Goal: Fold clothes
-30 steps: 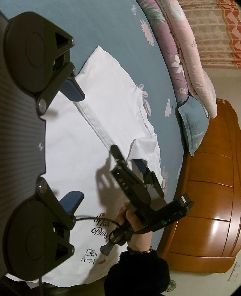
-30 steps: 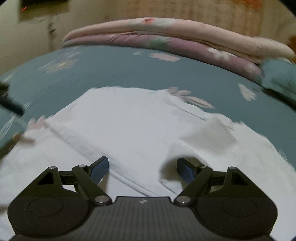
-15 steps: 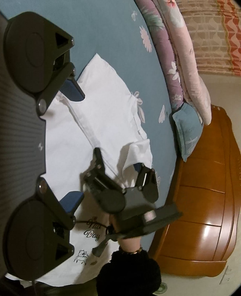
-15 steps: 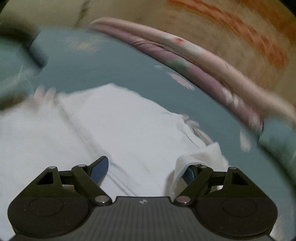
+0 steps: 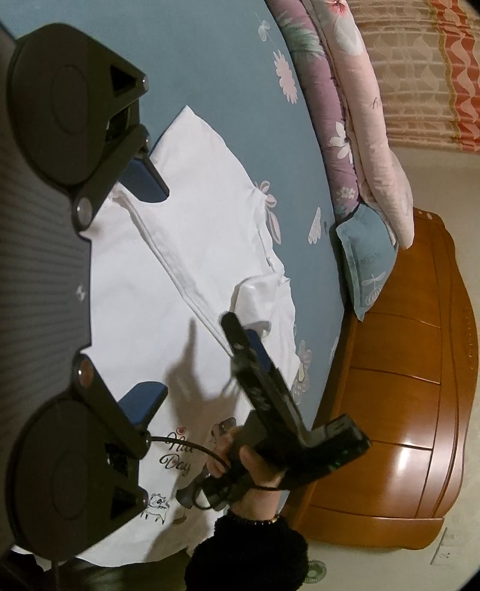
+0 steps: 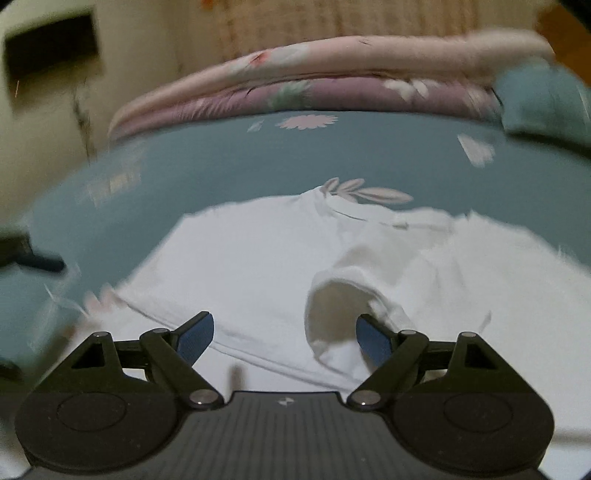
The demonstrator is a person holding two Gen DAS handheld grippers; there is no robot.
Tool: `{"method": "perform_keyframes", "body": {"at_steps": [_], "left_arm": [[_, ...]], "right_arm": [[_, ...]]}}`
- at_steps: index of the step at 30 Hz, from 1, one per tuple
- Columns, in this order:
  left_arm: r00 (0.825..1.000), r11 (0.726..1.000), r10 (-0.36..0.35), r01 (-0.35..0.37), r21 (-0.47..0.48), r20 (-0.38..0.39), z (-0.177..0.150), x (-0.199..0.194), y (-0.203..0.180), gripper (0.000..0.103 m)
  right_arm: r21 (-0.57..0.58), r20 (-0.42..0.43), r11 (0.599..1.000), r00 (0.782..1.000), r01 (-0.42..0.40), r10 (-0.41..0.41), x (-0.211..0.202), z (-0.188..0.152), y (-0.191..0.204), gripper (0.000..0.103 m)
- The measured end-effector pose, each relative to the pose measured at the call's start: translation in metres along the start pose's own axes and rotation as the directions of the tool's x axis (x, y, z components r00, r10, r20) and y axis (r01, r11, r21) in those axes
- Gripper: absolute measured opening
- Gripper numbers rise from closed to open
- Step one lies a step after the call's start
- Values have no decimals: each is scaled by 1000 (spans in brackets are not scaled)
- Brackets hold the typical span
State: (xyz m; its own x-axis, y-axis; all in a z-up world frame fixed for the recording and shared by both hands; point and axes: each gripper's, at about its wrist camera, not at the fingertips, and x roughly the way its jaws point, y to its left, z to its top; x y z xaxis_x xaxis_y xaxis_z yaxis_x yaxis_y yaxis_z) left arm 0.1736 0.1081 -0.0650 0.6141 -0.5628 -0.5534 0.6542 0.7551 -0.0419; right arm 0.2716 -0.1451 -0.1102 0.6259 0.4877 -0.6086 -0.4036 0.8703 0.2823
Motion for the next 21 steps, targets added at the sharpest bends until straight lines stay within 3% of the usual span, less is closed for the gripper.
{"method": "perform_keyframes", "body": {"at_steps": [3, 7, 10, 12, 16, 18, 21], "left_arm": [[1000, 1000, -5, 5, 3, 0, 0, 2, -1, 102], [1000, 1000, -7, 7, 5, -4, 0, 3, -2, 102], [1000, 1000, -4, 4, 2, -7, -1, 4, -1, 102], [1000, 1000, 0, 0, 0, -9, -1, 5, 0, 102], [1000, 1000, 2, -2, -6, 3, -2, 1, 1, 102], [1000, 1000, 4, -4, -13, 10, -1, 0, 3, 102], [1000, 1000, 12, -12, -21, 14, 0, -1, 4, 102]], "right_arm": [[190, 39, 981, 999, -38, 31, -6, -3, -31, 93], [423, 111, 898, 990, -122, 82, -1, -10, -71, 93], [497, 162, 850, 981, -177, 109, 4, -11, -76, 95], [537, 195, 817, 973, -212, 125, 7, -11, -78, 103], [608, 261, 742, 954, -284, 151, 13, -11, -82, 103], [589, 229, 763, 961, -266, 158, 17, -6, -76, 103], [582, 173, 799, 983, -153, 62, 19, 0, -71, 102]]}}
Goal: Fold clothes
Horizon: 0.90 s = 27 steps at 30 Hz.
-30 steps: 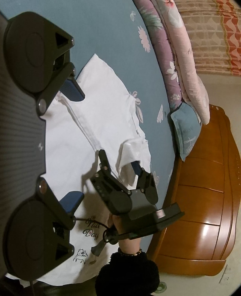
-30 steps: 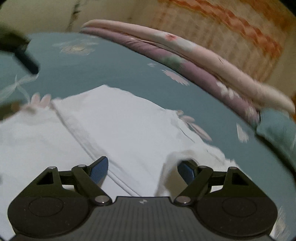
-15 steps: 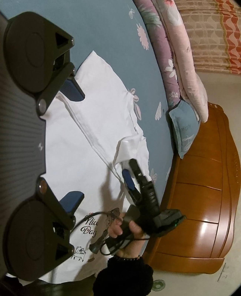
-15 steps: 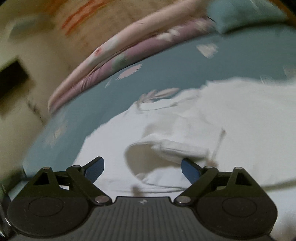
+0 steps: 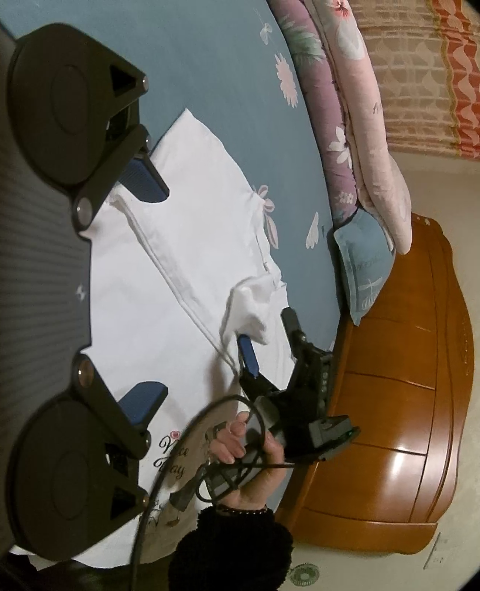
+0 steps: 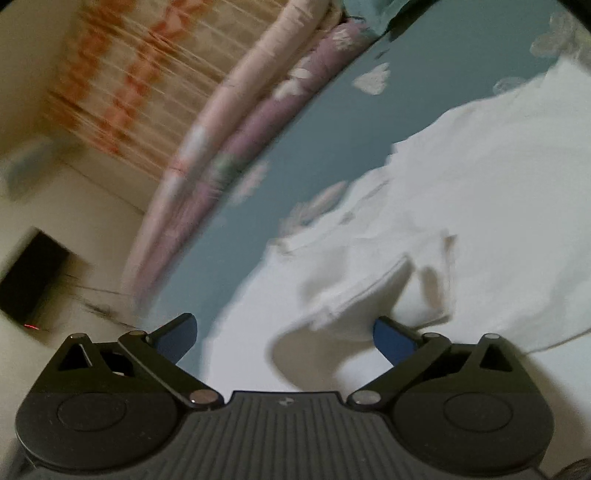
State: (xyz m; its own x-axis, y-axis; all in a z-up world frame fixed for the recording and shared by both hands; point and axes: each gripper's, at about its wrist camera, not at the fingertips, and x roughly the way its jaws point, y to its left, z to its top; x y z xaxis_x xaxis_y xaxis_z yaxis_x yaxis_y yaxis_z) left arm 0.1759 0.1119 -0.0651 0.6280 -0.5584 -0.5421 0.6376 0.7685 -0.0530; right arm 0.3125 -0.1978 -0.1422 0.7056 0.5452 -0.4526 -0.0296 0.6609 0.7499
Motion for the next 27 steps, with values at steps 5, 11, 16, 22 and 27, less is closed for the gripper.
{"method": "perform_keyframes", "body": {"at_steps": [5, 11, 16, 22, 27], "left_arm": [[1000, 1000, 17, -17, -7, 7, 0, -4, 2, 102], [999, 999, 44, -43, -20, 15, -1, -11, 7, 102], [998, 998, 61, -61, -24, -10, -2, -7, 10, 102], [998, 998, 63, -63, -25, -13, -2, -6, 10, 102], [998, 998, 58, -58, -20, -15, -2, -4, 10, 102]], "right_arm": [[58, 9, 998, 999, 34, -35, 9, 3, 9, 103], [9, -17, 998, 998, -59, 59, 26, 2, 31, 103], [-46, -99, 979, 976, -201, 196, 44, -2, 57, 103], [-139, -89, 979, 987, -148, 136, 26, 2, 65, 103], [25, -75, 999, 997, -20, 22, 20, 14, 31, 103]]}}
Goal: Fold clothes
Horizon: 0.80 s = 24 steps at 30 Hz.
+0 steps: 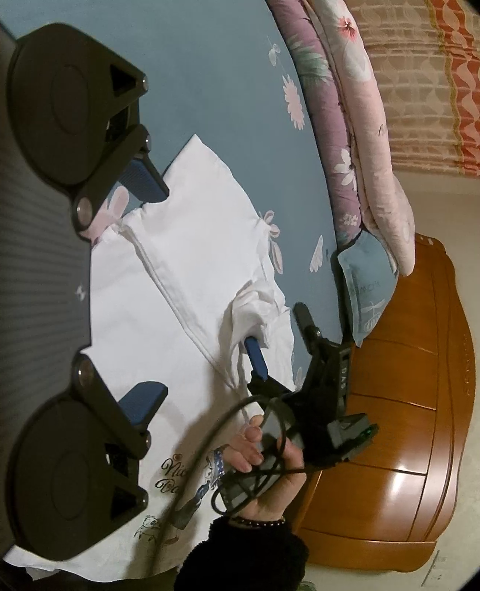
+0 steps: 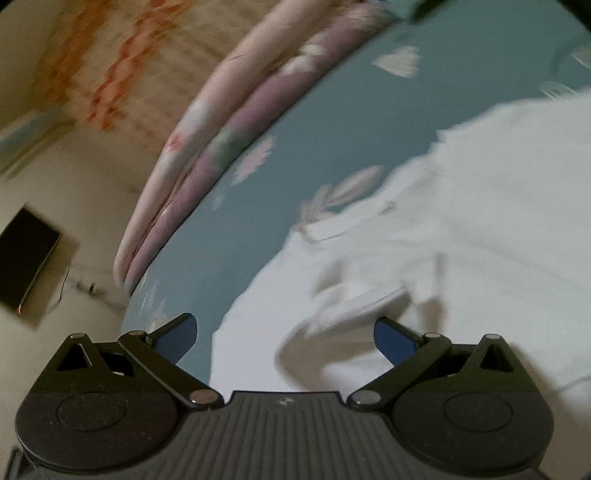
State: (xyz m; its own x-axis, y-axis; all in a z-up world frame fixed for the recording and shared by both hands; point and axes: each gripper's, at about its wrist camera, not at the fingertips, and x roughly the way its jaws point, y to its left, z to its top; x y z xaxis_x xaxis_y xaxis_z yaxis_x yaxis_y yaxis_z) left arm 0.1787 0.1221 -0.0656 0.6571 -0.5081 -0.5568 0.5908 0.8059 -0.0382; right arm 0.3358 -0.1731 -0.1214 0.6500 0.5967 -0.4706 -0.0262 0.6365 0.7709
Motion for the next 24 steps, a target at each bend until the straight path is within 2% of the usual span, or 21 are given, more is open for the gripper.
{"method": "perform_keyframes", "body": {"at_steps": [4, 9, 12, 14, 18, 21, 24], "left_arm": [[1000, 1000, 2, -1, 4, -9, 0, 1, 0, 102], [1000, 1000, -3, 3, 0, -8, -1, 2, 3, 102], [1000, 1000, -4, 4, 4, -12, -1, 3, 2, 102], [1000, 1000, -4, 4, 7, -17, -1, 5, 1, 102], [1000, 1000, -4, 4, 11, -25, -1, 7, 0, 102], [1000, 1000, -5, 6, 9, -28, -1, 8, 2, 102], [1000, 1000, -7, 7, 8, -31, -2, 9, 3, 102]], "right_arm": [[142, 70, 990, 997, 8, -18, -2, 4, -16, 103], [157, 62, 987, 997, 28, -38, -16, 4, -17, 103], [218, 1, 976, 1000, -13, 13, -16, -6, -26, 103], [227, -5, 973, 999, -31, 33, -14, -11, -27, 103], [220, 62, 975, 998, -7, -7, 2, -10, -18, 103], [135, 121, 990, 991, 44, -60, 14, -7, -2, 103], [-103, 158, 993, 987, 58, -41, 18, -14, 31, 103]]}}
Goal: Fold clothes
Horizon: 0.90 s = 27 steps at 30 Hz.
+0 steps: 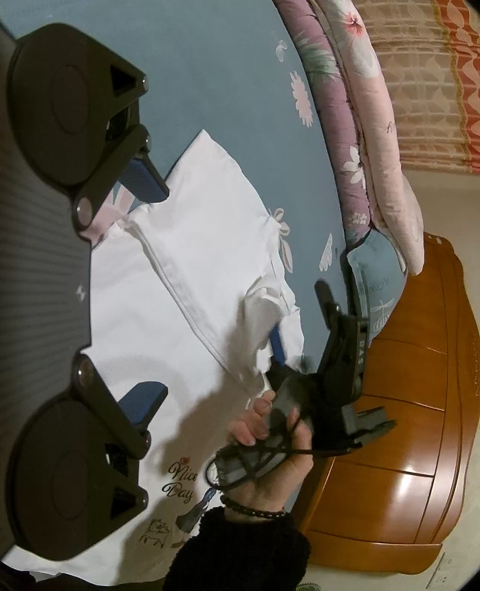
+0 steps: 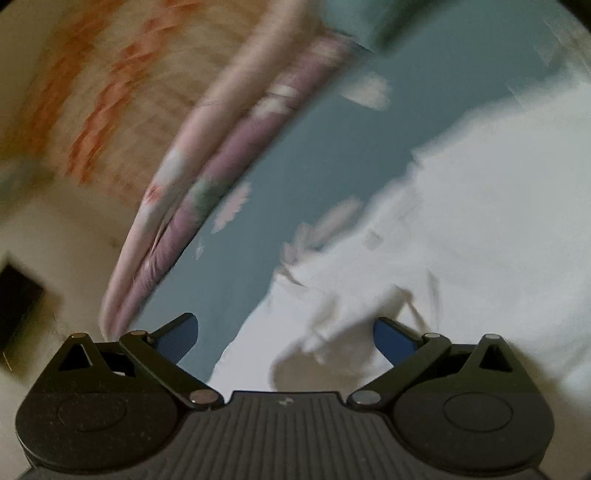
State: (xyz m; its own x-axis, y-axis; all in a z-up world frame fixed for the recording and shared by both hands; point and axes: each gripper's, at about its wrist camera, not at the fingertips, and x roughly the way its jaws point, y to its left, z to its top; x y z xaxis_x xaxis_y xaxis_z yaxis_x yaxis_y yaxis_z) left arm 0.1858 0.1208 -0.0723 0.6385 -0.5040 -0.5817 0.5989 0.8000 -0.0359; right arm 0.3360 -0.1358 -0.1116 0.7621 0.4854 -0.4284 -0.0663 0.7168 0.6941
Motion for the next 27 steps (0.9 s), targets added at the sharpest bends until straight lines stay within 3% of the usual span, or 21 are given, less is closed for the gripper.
{"method": "perform_keyframes", "body": {"at_steps": [2, 4, 7, 9, 14, 18, 21, 24, 27], "left_arm": [[1000, 1000, -1, 1, -1, -2, 0, 1, 1, 102], [1000, 1000, -2, 2, -2, -4, -1, 1, 2, 102], [1000, 1000, -2, 2, -3, -4, -1, 1, 3, 102], [1000, 1000, -2, 2, -3, -3, 0, 1, 3, 102], [1000, 1000, -10, 10, 1, 3, 0, 2, 3, 102], [1000, 1000, -6, 6, 0, 1, 0, 1, 3, 102], [1000, 1000, -4, 4, 1, -3, 0, 3, 3, 102], [1000, 1000, -4, 4, 2, -9, 0, 5, 3, 102], [1000, 1000, -8, 9, 11, -15, 0, 8, 1, 102]], "right_arm": [[-138, -12, 987, 997, -83, 82, -1, -5, 21, 103], [-222, -85, 955, 979, -198, 184, -1, -9, 37, 103], [-288, -163, 921, 961, -261, 221, -4, -10, 47, 103], [-271, -174, 933, 965, -238, 196, -7, -6, 40, 103], [-73, -201, 989, 974, -126, 109, -11, 11, 0, 103], [60, -233, 997, 971, -45, 58, -14, 17, -27, 103], [88, -194, 994, 978, -65, 81, -33, 26, -35, 103], [77, -119, 997, 992, -20, 29, -48, 38, -41, 103], [87, -144, 996, 990, 17, -5, -38, 42, -52, 103]]}}
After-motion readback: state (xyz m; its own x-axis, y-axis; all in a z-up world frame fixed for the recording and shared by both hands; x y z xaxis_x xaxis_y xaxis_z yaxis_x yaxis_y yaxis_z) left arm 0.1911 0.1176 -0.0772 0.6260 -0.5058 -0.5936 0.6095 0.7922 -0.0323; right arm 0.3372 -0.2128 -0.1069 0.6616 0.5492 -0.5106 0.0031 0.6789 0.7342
